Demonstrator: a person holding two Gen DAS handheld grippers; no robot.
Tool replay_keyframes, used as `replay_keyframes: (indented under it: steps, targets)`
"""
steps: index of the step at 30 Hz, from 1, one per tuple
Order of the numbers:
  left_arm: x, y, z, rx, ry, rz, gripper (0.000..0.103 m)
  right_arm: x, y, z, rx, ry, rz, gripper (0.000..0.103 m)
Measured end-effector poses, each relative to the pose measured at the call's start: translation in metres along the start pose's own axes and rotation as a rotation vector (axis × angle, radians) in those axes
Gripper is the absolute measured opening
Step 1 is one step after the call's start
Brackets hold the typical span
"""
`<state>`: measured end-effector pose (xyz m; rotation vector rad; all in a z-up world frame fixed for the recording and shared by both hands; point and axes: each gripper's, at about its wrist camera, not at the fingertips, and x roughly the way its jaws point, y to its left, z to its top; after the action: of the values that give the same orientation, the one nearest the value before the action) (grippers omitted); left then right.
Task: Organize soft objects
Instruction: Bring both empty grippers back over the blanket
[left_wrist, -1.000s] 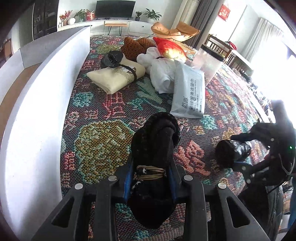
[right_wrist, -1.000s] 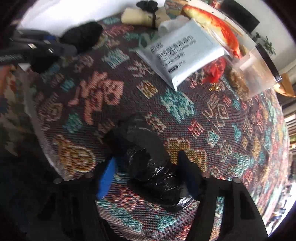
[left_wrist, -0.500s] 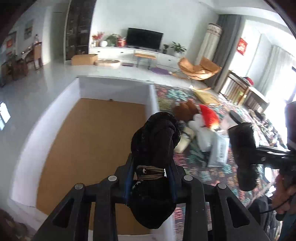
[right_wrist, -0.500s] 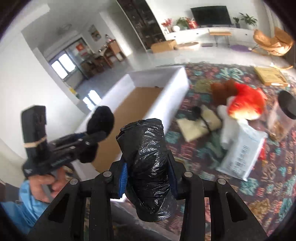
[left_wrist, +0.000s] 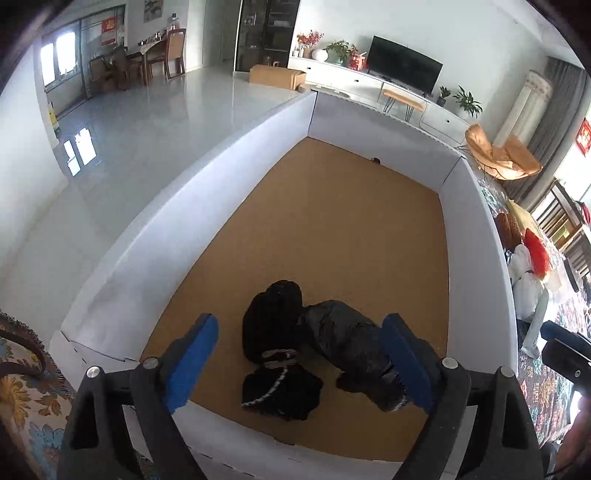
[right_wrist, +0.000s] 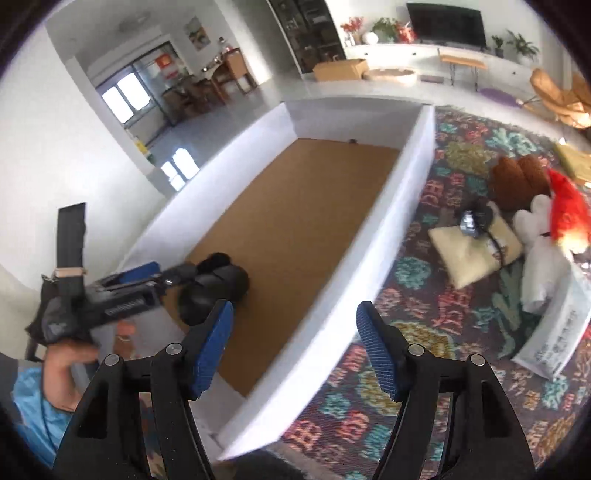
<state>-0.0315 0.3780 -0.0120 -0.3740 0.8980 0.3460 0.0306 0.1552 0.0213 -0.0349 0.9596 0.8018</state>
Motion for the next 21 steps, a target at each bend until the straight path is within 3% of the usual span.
replay_keyframes:
  steps: [4, 8, 16, 21]
  targets:
    - [-0.009, -0.022, 0.002, 0.039, -0.047, -0.052, 0.090, -0.029, -0.053, -0.033, -0.007, -0.095, -0.224, 0.078]
    - [-0.016, -0.054, 0.005, 0.103, -0.074, -0.071, 0.091, -0.042, -0.121, -0.073, 0.063, -0.083, -0.420, 0.078]
    - [-0.044, -0.119, -0.003, 0.189, -0.123, -0.078, 0.091, -0.092, -0.203, -0.136, 0.268, -0.150, -0.645, 0.078]
    - [-0.067, -0.192, -0.033, 0.359, -0.127, -0.202, 0.091, -0.108, -0.235, -0.144, 0.393, -0.198, -0.715, 0.078]
